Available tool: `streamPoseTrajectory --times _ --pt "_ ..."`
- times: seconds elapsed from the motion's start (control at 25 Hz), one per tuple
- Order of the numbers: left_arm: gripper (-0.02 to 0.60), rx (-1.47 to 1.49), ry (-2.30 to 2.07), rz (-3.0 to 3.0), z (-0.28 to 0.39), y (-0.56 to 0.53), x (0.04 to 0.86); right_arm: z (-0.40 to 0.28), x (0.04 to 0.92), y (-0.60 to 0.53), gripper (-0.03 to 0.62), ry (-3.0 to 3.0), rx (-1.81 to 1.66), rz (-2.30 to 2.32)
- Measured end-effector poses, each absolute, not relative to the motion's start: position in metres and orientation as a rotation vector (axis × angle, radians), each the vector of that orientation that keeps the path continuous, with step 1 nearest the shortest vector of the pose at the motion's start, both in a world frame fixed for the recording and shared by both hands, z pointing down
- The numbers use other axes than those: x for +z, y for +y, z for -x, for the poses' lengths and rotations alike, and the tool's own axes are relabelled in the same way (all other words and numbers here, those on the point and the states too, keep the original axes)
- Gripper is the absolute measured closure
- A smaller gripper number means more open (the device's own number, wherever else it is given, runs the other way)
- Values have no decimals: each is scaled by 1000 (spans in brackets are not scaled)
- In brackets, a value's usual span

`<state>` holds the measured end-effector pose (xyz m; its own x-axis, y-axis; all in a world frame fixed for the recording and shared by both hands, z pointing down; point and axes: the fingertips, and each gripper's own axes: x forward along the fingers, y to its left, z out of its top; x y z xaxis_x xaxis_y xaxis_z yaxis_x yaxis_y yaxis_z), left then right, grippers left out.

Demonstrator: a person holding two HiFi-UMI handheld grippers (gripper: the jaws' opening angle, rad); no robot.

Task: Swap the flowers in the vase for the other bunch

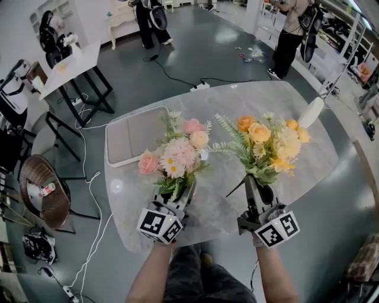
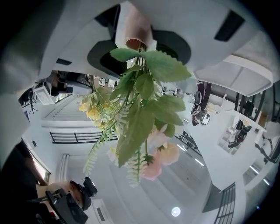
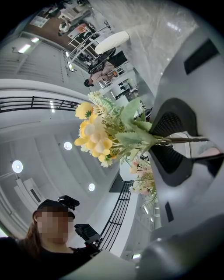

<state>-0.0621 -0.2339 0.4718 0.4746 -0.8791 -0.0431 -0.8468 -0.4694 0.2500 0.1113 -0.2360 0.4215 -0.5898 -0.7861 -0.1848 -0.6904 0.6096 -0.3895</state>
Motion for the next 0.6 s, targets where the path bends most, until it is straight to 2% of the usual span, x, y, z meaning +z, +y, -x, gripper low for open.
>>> streamPoseTrajectory --times 0.2,0.6 --pt "380 -189 -1503 -2577 56 -233 468 -111 421 -238 525 2503 -407 1180" --pt "367 -157 -1486 -2594 51 -226 472 -113 424 -238 525 2498 -421 1178"
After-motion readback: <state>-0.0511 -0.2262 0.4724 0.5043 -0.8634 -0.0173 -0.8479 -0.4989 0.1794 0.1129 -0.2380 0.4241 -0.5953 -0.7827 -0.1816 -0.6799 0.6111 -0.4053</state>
